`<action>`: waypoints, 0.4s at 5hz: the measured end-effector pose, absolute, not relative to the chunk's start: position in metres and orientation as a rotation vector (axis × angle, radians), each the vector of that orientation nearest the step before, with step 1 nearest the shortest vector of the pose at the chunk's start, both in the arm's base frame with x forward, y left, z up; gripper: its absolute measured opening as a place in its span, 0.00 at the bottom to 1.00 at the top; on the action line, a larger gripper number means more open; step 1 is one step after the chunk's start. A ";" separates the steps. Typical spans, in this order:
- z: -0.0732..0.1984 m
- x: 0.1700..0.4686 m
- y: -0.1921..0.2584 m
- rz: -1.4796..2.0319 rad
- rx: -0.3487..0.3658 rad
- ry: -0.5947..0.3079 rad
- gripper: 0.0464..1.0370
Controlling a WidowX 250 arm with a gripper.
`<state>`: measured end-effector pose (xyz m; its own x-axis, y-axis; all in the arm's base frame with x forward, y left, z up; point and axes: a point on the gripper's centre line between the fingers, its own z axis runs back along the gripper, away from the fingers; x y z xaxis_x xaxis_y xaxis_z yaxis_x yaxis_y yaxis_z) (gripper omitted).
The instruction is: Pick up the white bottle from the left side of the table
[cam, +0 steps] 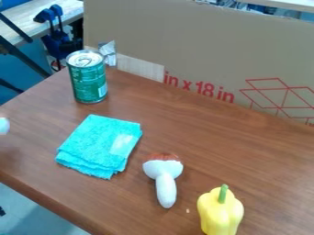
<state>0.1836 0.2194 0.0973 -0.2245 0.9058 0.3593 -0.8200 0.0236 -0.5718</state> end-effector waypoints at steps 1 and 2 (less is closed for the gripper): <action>0.095 0.189 0.218 1.686 -0.193 -0.780 0.57; 0.093 0.193 0.214 1.794 -0.177 -0.658 0.57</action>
